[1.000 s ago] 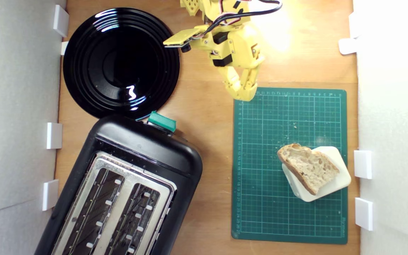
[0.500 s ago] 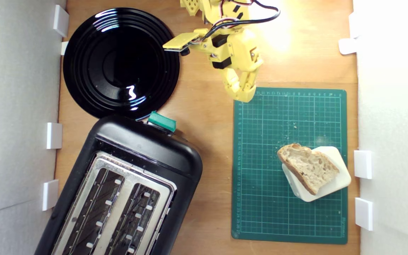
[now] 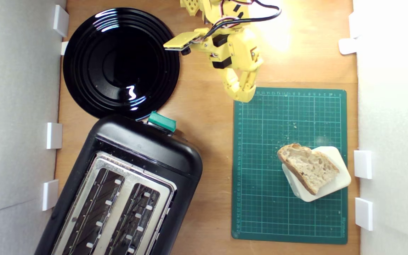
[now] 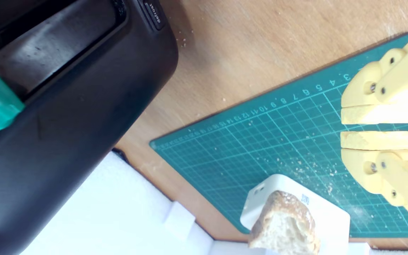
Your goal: Pick bread and place in toaster
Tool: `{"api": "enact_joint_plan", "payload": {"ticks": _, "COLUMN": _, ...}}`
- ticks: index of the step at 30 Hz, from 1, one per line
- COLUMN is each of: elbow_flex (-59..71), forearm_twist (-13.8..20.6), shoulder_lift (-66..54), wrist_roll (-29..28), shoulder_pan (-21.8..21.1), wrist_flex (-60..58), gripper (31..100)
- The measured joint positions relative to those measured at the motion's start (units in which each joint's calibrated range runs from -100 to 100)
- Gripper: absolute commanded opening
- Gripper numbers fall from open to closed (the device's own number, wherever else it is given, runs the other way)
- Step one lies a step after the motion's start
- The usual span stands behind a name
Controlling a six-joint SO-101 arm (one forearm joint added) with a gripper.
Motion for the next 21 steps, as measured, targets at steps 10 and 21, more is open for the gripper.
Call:
{"api": "enact_joint_plan", "payload": {"ticks": 10, "elbow_flex": 0.09, "forearm_twist": 10.31, "shoulder_lift": 0.0, "wrist_roll": -6.78, "shoulder_pan": -2.2, "wrist_flex": -1.1, "gripper": 49.3}}
{"api": "enact_joint_plan", "payload": {"ticks": 21, "elbow_flex": -0.74, "forearm_twist": 22.75, "shoulder_lift": 20.75, "wrist_roll": -14.59, "shoulder_pan": -2.29, "wrist_flex": -21.44, "gripper": 49.3}}
